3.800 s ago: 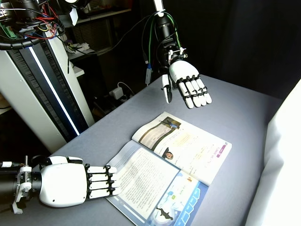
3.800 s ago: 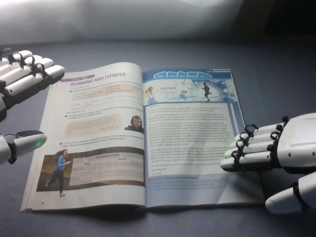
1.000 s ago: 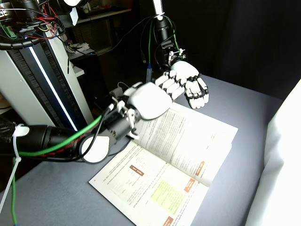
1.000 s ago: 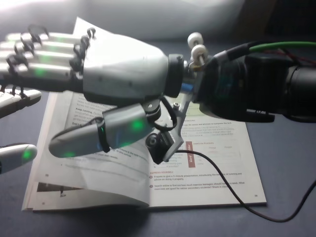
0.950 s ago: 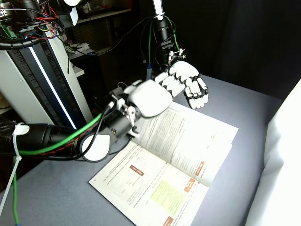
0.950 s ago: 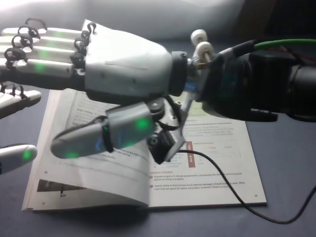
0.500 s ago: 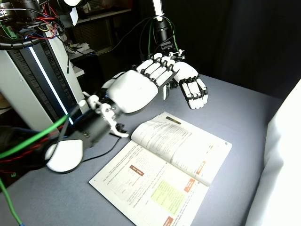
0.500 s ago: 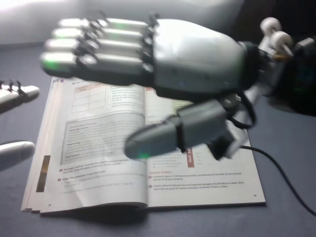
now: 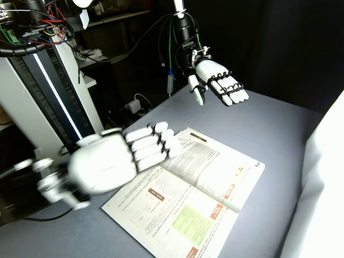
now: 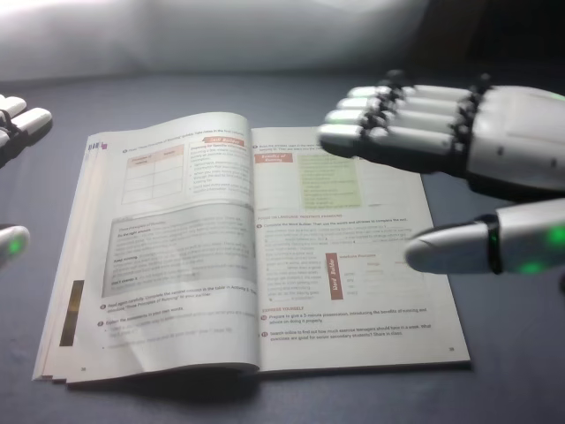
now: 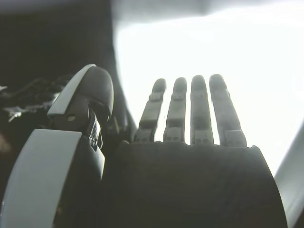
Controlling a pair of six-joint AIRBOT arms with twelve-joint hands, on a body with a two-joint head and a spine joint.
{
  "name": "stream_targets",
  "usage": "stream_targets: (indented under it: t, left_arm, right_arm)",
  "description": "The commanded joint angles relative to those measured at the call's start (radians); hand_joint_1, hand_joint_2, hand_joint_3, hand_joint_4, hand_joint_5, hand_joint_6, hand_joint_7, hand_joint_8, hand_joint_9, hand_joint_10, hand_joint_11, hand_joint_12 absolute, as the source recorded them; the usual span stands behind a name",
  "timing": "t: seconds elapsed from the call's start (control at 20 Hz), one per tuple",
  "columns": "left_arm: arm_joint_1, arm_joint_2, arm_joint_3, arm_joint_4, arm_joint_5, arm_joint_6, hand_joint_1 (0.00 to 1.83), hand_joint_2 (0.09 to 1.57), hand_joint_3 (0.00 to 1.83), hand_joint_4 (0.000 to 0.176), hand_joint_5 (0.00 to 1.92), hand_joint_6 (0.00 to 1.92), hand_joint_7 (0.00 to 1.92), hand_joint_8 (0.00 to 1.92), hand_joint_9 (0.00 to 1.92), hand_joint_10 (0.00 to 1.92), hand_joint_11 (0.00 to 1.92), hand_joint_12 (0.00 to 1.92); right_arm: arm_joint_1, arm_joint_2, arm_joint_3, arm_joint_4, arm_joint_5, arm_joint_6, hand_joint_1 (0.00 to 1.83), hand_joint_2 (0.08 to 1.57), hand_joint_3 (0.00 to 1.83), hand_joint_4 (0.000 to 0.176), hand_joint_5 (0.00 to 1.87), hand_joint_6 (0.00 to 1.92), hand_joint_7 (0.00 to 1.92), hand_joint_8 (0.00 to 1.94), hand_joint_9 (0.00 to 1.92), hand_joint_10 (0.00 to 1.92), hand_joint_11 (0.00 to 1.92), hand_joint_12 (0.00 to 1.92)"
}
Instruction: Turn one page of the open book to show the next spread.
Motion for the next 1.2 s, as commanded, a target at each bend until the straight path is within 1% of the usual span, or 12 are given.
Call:
stream_targets:
  t: [0.0, 0.05, 0.2, 0.25, 0.35, 0.4, 0.45, 0.65, 0.95, 1.05, 1.1, 1.15]
  left_arm:
    - [-0.010, -0.004, 0.008, -0.020, -0.127, -0.001, 0.19, 1.42, 0.00, 0.003, 0.02, 0.00, 0.00, 0.00, 0.00, 0.00, 0.02, 0.01]
    - [-0.014, -0.008, 0.011, -0.015, -0.128, -0.001, 0.21, 1.41, 0.00, 0.000, 0.03, 0.01, 0.00, 0.00, 0.00, 0.00, 0.02, 0.02]
    - [-0.049, -0.035, 0.028, 0.016, -0.119, -0.013, 0.23, 1.42, 0.00, 0.000, 0.01, 0.00, 0.00, 0.00, 0.00, 0.00, 0.00, 0.00]
    - [-0.057, -0.040, 0.032, 0.024, -0.112, -0.016, 0.20, 1.42, 0.00, 0.000, 0.01, 0.00, 0.00, 0.00, 0.00, 0.00, 0.00, 0.00]
    - [-0.096, -0.061, 0.047, 0.061, -0.079, -0.028, 0.11, 1.43, 0.00, 0.001, 0.00, 0.00, 0.00, 0.00, 0.00, 0.00, 0.00, 0.00]
    - [-0.113, -0.072, 0.055, 0.077, -0.063, -0.036, 0.03, 1.44, 0.01, 0.000, 0.00, 0.00, 0.00, 0.00, 0.00, 0.00, 0.00, 0.00]
    - [-0.137, -0.086, 0.067, 0.100, -0.040, -0.047, 0.00, 1.44, 0.01, 0.000, 0.00, 0.00, 0.00, 0.00, 0.00, 0.00, 0.00, 0.00]
    - [-0.204, -0.137, 0.101, 0.162, 0.013, -0.083, 0.00, 1.43, 0.00, 0.000, 0.00, 0.00, 0.00, 0.00, 0.00, 0.00, 0.00, 0.00]
    - [-0.241, -0.175, 0.123, 0.184, 0.022, -0.105, 0.00, 1.41, 0.00, 0.000, 0.00, 0.00, 0.00, 0.00, 0.00, 0.00, 0.00, 0.00]
    - [-0.254, -0.185, 0.130, 0.187, 0.014, -0.112, 0.11, 1.44, 0.00, 0.000, 0.00, 0.00, 0.00, 0.00, 0.00, 0.00, 0.01, 0.01]
    - [-0.258, -0.187, 0.132, 0.182, 0.005, -0.112, 0.10, 1.46, 0.01, 0.000, 0.00, 0.00, 0.00, 0.00, 0.00, 0.00, 0.01, 0.01]
    - [-0.259, -0.188, 0.133, 0.175, -0.009, -0.112, 0.23, 1.43, 0.02, 0.014, 0.00, 0.00, 0.00, 0.00, 0.00, 0.00, 0.00, 0.13]
  right_arm:
    - [-0.007, 0.013, -0.012, 0.074, 0.078, -0.018, 0.00, 1.24, 0.01, 0.000, 0.00, 0.00, 0.00, 0.00, 0.00, 0.00, 0.00, 0.00]
    - [-0.024, 0.026, -0.018, 0.097, 0.076, -0.031, 0.00, 1.24, 0.00, 0.000, 0.00, 0.00, 0.00, 0.00, 0.00, 0.00, 0.00, 0.00]
    - [-0.082, 0.068, -0.044, 0.212, 0.077, -0.108, 0.00, 1.24, 0.00, 0.000, 0.00, 0.00, 0.00, 0.00, 0.00, 0.00, 0.00, 0.00]
    - [-0.087, 0.071, -0.046, 0.221, 0.079, -0.116, 0.00, 1.24, 0.00, 0.000, 0.00, 0.00, 0.00, 0.00, 0.00, 0.00, 0.00, 0.00]
    - [-0.112, 0.074, -0.049, 0.268, 0.095, -0.140, 0.00, 1.24, 0.00, 0.000, 0.00, 0.00, 0.00, 0.00, 0.00, 0.00, 0.00, 0.00]
    - [-0.122, 0.074, -0.049, 0.287, 0.104, -0.149, 0.00, 1.25, 0.01, 0.000, 0.00, 0.00, 0.00, 0.00, 0.00, 0.00, 0.00, 0.00]
    - [-0.138, 0.074, -0.051, 0.316, 0.122, -0.162, 0.00, 1.26, 0.01, 0.000, 0.00, 0.00, 0.00, 0.00, 0.00, 0.00, 0.00, 0.00]
    - [-0.198, 0.083, -0.065, 0.401, 0.185, -0.201, 0.00, 1.30, 0.03, 0.000, 0.00, 0.00, 0.00, 0.00, 0.00, 0.00, 0.00, 0.00]
    - [-0.256, 0.103, -0.083, 0.494, 0.277, -0.234, 0.00, 1.32, 0.04, 0.000, 0.00, 0.00, 0.00, 0.00, 0.00, 0.00, 0.00, 0.00]
    - [-0.273, 0.113, -0.092, 0.527, 0.325, -0.252, 0.07, 1.33, 0.03, 0.000, 0.00, 0.00, 0.00, 0.00, 0.00, 0.00, 0.00, 0.00]
    - [-0.276, 0.116, -0.095, 0.540, 0.347, -0.258, 0.13, 1.33, 0.02, 0.000, 0.00, 0.00, 0.00, 0.00, 0.00, 0.00, 0.00, 0.00]
    - [-0.278, 0.117, -0.095, 0.551, 0.375, -0.260, 0.13, 1.33, 0.02, 0.000, 0.00, 0.00, 0.00, 0.00, 0.00, 0.00, 0.00, 0.00]
